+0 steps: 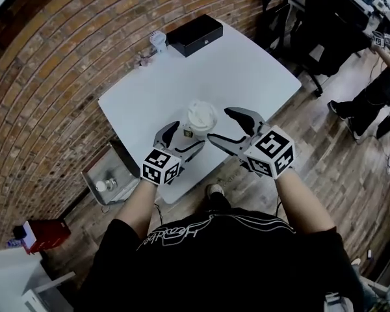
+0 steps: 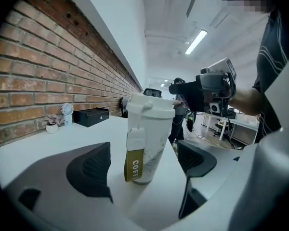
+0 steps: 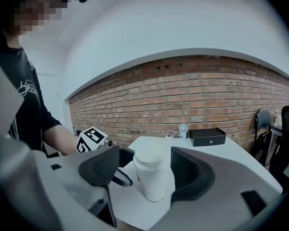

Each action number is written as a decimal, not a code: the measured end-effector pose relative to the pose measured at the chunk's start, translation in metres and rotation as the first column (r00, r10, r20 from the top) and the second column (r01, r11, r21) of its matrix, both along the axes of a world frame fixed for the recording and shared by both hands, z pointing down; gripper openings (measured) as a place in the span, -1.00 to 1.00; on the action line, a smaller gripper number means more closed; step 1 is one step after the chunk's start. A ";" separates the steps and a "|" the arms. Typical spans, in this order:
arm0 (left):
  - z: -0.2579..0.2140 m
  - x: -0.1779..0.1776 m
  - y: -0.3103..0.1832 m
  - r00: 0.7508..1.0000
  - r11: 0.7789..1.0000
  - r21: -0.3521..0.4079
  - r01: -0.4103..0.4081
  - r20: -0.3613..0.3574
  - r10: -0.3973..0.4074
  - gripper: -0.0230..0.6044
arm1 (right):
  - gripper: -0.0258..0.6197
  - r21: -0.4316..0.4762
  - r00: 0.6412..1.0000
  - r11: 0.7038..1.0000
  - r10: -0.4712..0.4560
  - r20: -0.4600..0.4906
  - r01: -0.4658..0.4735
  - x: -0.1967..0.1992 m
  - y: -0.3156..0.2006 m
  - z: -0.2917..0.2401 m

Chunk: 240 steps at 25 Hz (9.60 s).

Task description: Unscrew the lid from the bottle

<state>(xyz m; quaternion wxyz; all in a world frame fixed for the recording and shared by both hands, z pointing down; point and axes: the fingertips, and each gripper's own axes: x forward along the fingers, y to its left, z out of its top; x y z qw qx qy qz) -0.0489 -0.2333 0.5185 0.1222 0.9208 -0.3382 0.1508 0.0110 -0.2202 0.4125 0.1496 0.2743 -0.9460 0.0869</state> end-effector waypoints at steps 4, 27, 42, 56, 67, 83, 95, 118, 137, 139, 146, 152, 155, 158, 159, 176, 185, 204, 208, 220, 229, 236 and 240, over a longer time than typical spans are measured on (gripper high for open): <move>0.007 0.010 -0.003 0.998 0.997 -0.025 -0.068 -0.002 0.068 0.41 | 0.06 -0.013 0.997 0.997 -0.070 -0.037 0.070 -0.013 -0.018 0.010; 0.022 0.027 -0.015 0.990 0.991 -0.035 -0.127 0.051 0.129 0.17 | 0.02 -0.009 0.977 0.988 -0.152 -0.151 0.153 -0.036 -0.033 0.032; 0.022 0.028 -0.014 0.988 0.990 -0.033 -0.139 0.064 0.141 0.17 | 0.03 -0.092 0.884 0.907 -0.421 -0.204 0.411 -0.037 -0.032 0.038; 0.020 0.028 -0.011 0.983 0.984 -0.021 -0.176 0.055 0.177 0.17 | 0.03 -0.242 0.399 0.531 -0.808 -0.434 0.812 -0.038 -0.022 0.039; 0.022 0.023 -0.012 0.979 0.982 -0.038 -0.186 0.083 0.188 0.17 | 0.11 -0.215 0.465 0.611 -0.746 -0.477 0.762 -0.055 -0.017 0.034; 0.024 0.027 -0.015 0.983 0.986 -0.062 -0.152 0.095 0.157 0.16 | 0.19 -0.052 0.975 0.990 -0.137 -0.175 0.130 -0.034 -0.029 0.031; 0.024 0.029 -0.014 0.982 0.986 -0.075 -0.152 0.103 0.159 0.16 | 0.05 -0.051 0.993 0.999 0.006 -0.117 -0.012 -0.033 -0.031 0.037; 0.025 0.026 -0.014 0.986 0.988 -0.060 -0.142 0.076 0.147 0.16 | 0.08 -0.145 0.716 0.789 -0.605 -0.347 0.597 -0.039 -0.027 0.043; 0.027 0.025 -0.014 0.981 0.981 -0.090 -0.170 0.081 0.177 0.16 | 0.23 -0.162 0.579 0.737 -0.629 -0.519 0.656 -0.043 -0.025 0.040; 0.027 0.026 -0.014 0.980 0.981 -0.091 -0.173 0.085 0.181 0.16 | 0.33 -0.131 0.682 0.802 -0.570 -0.458 0.583 -0.044 -0.027 0.035; 0.026 0.027 -0.014 0.981 0.982 -0.091 -0.167 0.083 0.175 0.16 | 0.38 -0.069 0.947 0.977 -0.210 -0.244 0.199 -0.038 -0.035 0.028; 0.025 0.028 -0.015 0.982 0.983 -0.089 -0.163 0.080 0.170 0.16 | 0.42 -0.051 0.988 0.999 0.000 -0.157 -0.008 -0.037 -0.034 0.029; 0.025 0.028 -0.015 0.982 0.983 -0.092 -0.160 0.082 0.167 0.16 | 0.42 -0.048 0.988 0.997 0.060 -0.143 -0.068 -0.042 -0.035 0.031; 0.025 0.029 -0.015 0.983 0.983 -0.095 -0.156 0.085 0.164 0.16 | 0.42 -0.042 0.983 0.993 0.106 -0.153 -0.114 -0.047 -0.035 0.037; 0.025 0.029 -0.015 0.983 0.983 -0.094 -0.155 0.085 0.163 0.16 | 0.40 -0.036 0.981 0.991 0.124 -0.151 -0.131 -0.048 -0.035 0.038; 0.026 0.029 -0.015 0.985 0.985 -0.094 -0.142 0.084 0.150 0.16 | 0.28 -0.035 0.990 0.998 0.045 -0.134 -0.050 -0.046 -0.036 0.039; 0.027 0.029 -0.012 0.984 0.984 -0.108 -0.142 0.093 0.152 0.16 | 0.28 -0.071 0.937 0.954 -0.299 -0.182 0.291 -0.048 -0.029 0.041; 0.027 0.027 -0.013 0.986 0.985 -0.116 -0.126 0.092 0.137 0.16 | 0.28 -0.083 0.689 0.716 -0.692 -0.216 0.693 -0.048 -0.022 0.039; 0.027 0.028 -0.013 0.989 0.987 -0.115 -0.113 0.078 0.122 0.16 | 0.28 -0.065 0.725 0.743 -0.665 -0.177 0.666 -0.048 -0.023 0.037; 0.021 0.005 -0.003 0.997 0.989 -0.128 -0.072 0.022 0.075 0.16 | 0.28 0.057 0.830 0.828 -0.558 0.001 0.557 -0.032 -0.022 -0.030; -0.036 -0.045 0.023 0.999 0.995 -0.092 0.044 -0.008 -0.045 -0.21 | 0.28 0.158 0.923 0.942 -0.325 0.205 0.296 -0.011 -0.010 -0.112; -0.117 -0.064 0.063 0.986 0.994 0.001 0.107 -0.126 -0.106 -0.75 | 0.27 0.186 0.943 0.979 -0.137 0.304 0.082 0.002 0.026 -0.152; -0.142 -0.074 0.090 0.976 0.989 0.000 0.145 -0.167 -0.143 -0.79 | 0.27 0.162 0.940 0.987 -0.055 0.335 -0.001 0.007 0.053 -0.151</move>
